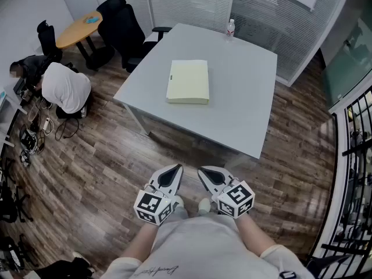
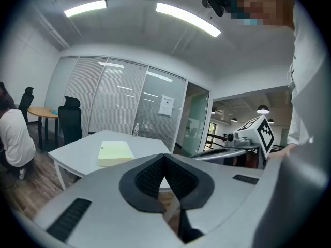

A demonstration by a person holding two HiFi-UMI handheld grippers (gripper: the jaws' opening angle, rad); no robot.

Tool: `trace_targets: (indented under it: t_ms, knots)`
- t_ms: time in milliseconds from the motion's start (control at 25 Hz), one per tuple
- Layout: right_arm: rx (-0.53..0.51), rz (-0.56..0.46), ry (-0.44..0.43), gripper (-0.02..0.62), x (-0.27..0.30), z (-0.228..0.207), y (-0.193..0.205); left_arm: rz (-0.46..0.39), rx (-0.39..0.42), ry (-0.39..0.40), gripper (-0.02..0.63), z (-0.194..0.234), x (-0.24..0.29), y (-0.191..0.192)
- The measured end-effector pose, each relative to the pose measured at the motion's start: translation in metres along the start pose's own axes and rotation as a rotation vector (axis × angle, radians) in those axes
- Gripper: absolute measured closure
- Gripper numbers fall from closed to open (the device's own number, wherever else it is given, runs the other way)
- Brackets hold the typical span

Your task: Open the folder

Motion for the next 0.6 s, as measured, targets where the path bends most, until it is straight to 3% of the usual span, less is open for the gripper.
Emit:
trace_targets:
  t_ms: [600]
  knots:
    - [0.019,-0.045,-0.001,0.574,0.015,0.007,-0.015,0.002,-0.019,0.001,0.597,0.020,-0.006,0.001]
Point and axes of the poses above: the fingertips, and each gripper's own axes: x forward along the fingers, z to its left, y out of its underside, the point moved 1 cm from there along -x, backward along the fingers, and after that the axes turned 13 degrees about z, right-handed, at the moved point
